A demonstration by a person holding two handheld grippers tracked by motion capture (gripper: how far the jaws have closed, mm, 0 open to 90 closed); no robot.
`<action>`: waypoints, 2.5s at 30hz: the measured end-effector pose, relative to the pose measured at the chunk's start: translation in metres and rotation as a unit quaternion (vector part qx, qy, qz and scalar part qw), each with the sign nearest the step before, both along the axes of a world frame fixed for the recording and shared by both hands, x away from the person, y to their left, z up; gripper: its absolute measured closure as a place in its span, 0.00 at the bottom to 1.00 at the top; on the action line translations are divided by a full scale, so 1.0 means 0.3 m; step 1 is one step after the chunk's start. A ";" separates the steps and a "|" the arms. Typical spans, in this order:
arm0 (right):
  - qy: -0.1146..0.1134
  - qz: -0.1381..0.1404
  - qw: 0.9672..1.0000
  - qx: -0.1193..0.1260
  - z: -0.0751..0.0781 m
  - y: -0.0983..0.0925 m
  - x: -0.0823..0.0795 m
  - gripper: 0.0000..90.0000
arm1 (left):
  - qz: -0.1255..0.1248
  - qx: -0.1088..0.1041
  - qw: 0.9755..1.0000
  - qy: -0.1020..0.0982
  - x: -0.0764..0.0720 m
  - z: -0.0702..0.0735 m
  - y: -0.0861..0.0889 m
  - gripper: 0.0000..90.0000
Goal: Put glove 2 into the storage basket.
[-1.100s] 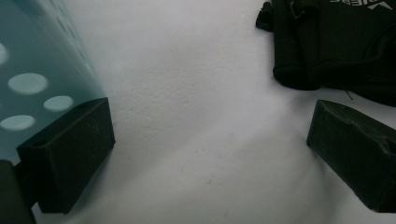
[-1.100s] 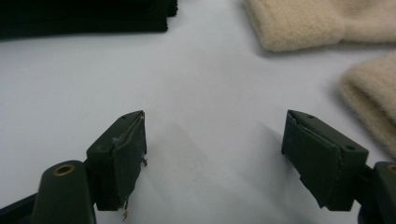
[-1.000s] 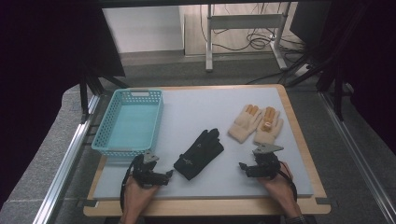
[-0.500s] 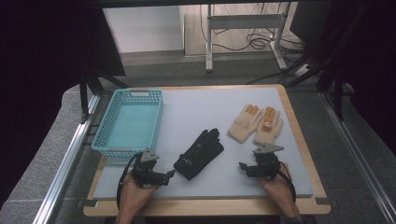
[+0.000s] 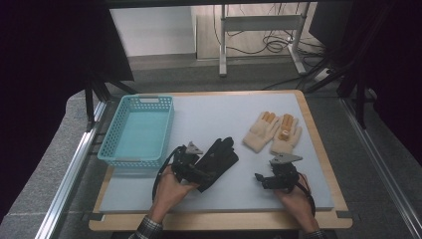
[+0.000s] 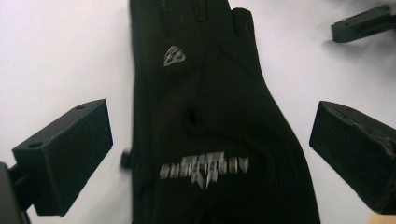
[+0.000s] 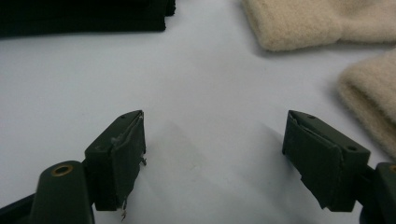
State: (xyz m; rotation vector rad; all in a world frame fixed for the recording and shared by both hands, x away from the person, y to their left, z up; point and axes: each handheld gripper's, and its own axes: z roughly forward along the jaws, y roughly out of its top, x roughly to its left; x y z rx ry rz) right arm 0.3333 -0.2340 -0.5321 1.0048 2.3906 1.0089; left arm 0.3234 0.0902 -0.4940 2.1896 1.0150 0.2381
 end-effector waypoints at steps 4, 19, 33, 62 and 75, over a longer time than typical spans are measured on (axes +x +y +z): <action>0.000 0.000 1.000 0.000 0.000 0.000 0.000 0.23 | -0.011 0.021 1.000 0.007 0.046 -0.042 -0.066 0.00; 0.000 0.000 1.000 0.000 0.000 0.000 0.000 0.23 | -0.022 0.081 0.996 0.021 0.097 -0.125 -0.105 0.01; 0.000 0.000 1.000 0.000 0.000 0.000 -0.001 0.23 | -0.004 0.110 0.994 -0.010 0.059 -0.082 -0.128 0.61; 0.000 0.000 1.000 0.000 0.000 -0.001 0.000 0.23 | 0.061 0.052 0.996 -0.040 0.165 0.164 0.059 0.70; 0.000 0.000 1.000 0.000 0.000 -0.001 0.000 0.23 | 0.147 0.084 0.984 -0.056 0.221 0.287 0.281 0.69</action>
